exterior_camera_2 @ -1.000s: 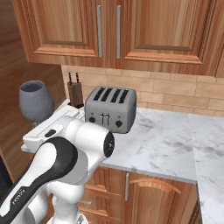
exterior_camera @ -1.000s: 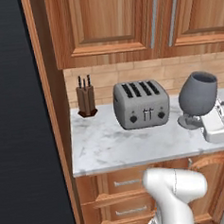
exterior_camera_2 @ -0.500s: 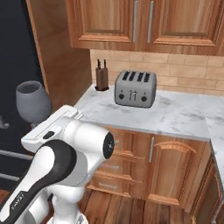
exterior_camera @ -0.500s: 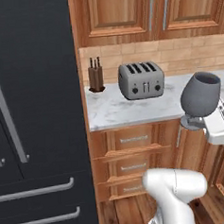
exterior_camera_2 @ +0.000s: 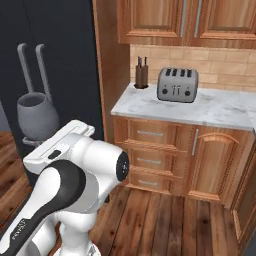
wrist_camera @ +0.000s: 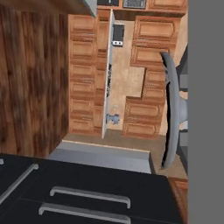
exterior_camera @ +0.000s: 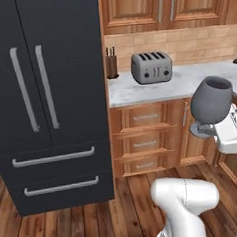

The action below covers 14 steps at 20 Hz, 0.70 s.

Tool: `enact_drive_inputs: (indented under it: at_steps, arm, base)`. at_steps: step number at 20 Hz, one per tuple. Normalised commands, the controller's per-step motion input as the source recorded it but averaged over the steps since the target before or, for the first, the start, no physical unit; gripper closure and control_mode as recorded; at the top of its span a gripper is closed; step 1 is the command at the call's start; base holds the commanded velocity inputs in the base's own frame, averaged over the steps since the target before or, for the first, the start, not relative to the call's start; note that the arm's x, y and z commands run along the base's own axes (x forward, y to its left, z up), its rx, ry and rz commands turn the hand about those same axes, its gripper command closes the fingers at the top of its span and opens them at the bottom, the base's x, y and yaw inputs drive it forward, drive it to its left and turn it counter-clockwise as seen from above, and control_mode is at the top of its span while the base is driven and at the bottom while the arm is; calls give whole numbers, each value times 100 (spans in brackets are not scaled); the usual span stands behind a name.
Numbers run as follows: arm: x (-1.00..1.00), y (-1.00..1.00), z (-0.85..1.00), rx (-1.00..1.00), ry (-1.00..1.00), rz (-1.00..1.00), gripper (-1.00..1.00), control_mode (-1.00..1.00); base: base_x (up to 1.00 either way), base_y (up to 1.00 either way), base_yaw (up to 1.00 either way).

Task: Retrieve the wine glasses from the counter and place one next to each plate.

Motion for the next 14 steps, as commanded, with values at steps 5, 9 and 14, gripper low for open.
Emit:
enact_drive_inputs:
  at_steps: [5, 9, 14]
  arm:
    - [0, 0, 0, 0, 0, 0, 100, 100]
    - [0, 0, 0, 0, 0, 0, 100, 100]
    - [0, 0, 0, 0, 0, 0, 100, 100]
  base:
    - [-100, 11, 0]
    - [-100, 4, 0]
    - [-100, 20, 0]
